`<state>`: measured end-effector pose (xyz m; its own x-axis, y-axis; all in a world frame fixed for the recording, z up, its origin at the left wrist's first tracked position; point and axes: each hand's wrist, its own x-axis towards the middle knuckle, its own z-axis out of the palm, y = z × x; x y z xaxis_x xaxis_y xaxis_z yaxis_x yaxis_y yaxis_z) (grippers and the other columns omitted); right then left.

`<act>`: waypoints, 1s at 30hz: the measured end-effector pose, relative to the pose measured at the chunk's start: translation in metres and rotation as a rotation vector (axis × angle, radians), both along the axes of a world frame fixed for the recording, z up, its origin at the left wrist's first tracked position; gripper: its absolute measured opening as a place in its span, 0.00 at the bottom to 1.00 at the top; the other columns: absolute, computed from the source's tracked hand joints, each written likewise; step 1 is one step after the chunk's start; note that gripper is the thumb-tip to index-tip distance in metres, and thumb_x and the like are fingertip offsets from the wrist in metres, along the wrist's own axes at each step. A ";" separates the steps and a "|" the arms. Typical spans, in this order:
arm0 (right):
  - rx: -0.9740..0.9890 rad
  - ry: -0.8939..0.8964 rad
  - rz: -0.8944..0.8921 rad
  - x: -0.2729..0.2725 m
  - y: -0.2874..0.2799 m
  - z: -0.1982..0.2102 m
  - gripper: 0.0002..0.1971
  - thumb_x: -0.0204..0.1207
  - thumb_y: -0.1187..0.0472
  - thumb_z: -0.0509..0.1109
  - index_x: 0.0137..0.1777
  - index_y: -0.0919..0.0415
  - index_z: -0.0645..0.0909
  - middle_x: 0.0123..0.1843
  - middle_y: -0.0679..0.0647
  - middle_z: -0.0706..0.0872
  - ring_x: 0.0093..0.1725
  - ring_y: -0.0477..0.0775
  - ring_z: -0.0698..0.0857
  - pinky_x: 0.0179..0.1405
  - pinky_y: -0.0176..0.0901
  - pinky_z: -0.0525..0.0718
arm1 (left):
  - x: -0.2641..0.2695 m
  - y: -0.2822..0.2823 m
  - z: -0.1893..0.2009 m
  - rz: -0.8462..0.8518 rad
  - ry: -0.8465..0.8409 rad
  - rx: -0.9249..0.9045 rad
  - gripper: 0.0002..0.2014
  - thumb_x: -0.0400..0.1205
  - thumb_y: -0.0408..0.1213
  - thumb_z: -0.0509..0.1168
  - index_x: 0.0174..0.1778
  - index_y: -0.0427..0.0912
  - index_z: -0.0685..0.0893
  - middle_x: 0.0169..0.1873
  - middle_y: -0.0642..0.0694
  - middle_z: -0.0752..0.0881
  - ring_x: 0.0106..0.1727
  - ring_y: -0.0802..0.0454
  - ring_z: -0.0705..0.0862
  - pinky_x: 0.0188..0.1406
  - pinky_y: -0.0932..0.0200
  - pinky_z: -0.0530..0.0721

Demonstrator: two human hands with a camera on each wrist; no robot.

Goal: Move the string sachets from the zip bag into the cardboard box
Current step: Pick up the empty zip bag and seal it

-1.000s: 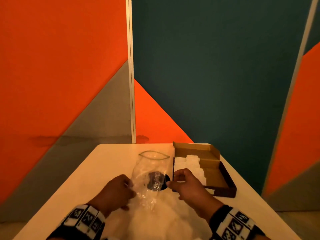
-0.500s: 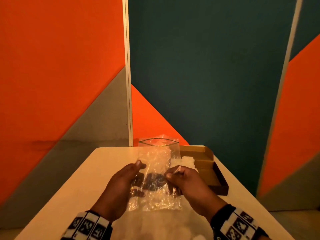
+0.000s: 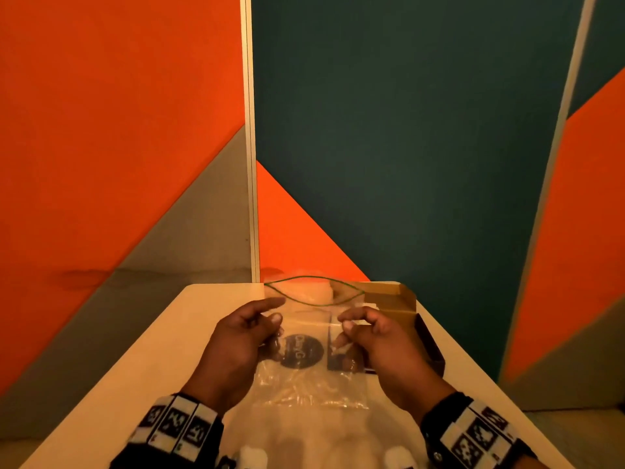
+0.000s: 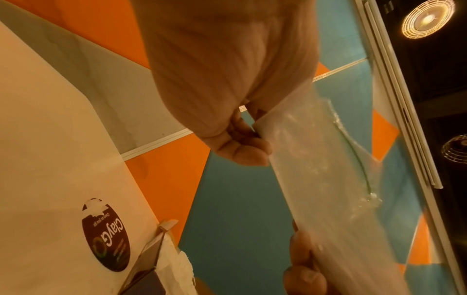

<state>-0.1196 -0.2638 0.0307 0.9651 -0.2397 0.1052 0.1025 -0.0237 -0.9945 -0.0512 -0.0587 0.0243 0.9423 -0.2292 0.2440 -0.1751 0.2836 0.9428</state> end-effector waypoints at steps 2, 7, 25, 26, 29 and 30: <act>0.047 -0.001 0.005 0.001 0.000 0.000 0.09 0.87 0.63 0.65 0.59 0.57 0.86 0.44 0.61 0.93 0.41 0.60 0.88 0.40 0.52 0.90 | 0.002 0.000 0.002 -0.013 -0.005 -0.025 0.12 0.84 0.24 0.64 0.55 0.40 0.90 0.31 0.40 0.81 0.28 0.50 0.77 0.28 0.54 0.80; 0.134 0.011 -0.014 0.006 -0.005 0.001 0.11 0.84 0.69 0.66 0.48 0.58 0.89 0.41 0.53 0.95 0.46 0.67 0.91 0.51 0.74 0.89 | 0.003 -0.001 0.005 -0.057 0.018 -0.063 0.15 0.82 0.16 0.59 0.39 0.32 0.90 0.38 0.39 0.89 0.34 0.48 0.85 0.27 0.55 0.84; 0.064 -0.078 -0.035 0.007 -0.014 -0.002 0.21 0.74 0.78 0.57 0.33 0.62 0.90 0.49 0.59 0.93 0.53 0.77 0.87 0.49 0.66 0.86 | 0.002 0.002 0.006 -0.125 -0.094 0.295 0.13 0.80 0.17 0.64 0.43 0.37 0.91 0.53 0.38 0.90 0.40 0.37 0.88 0.35 0.44 0.87; 0.050 -0.071 -0.013 0.006 -0.016 -0.001 0.21 0.75 0.77 0.57 0.36 0.62 0.91 0.53 0.59 0.93 0.55 0.76 0.87 0.50 0.67 0.87 | 0.003 0.004 0.007 -0.116 -0.140 0.347 0.16 0.80 0.16 0.63 0.40 0.39 0.90 0.52 0.40 0.91 0.39 0.40 0.88 0.33 0.46 0.87; -0.054 -0.018 0.134 0.003 -0.020 0.006 0.17 0.81 0.68 0.63 0.57 0.50 0.89 0.57 0.57 0.93 0.52 0.66 0.89 0.51 0.61 0.86 | 0.003 0.009 0.018 -0.174 -0.289 0.547 0.18 0.79 0.14 0.61 0.34 0.40 0.87 0.49 0.45 0.92 0.38 0.46 0.88 0.28 0.52 0.83; -0.108 0.016 0.188 0.001 -0.019 0.009 0.16 0.82 0.65 0.66 0.61 0.46 0.87 0.54 0.56 0.93 0.49 0.62 0.88 0.49 0.57 0.85 | 0.003 0.009 0.023 -0.196 -0.333 0.613 0.18 0.78 0.14 0.61 0.33 0.40 0.86 0.47 0.45 0.92 0.38 0.47 0.88 0.28 0.54 0.82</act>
<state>-0.1186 -0.2829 0.0392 0.9935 -0.0436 0.1049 0.0995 -0.1121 -0.9887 -0.0487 -0.0498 0.0470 0.7678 -0.5740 0.2845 -0.4812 -0.2236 0.8476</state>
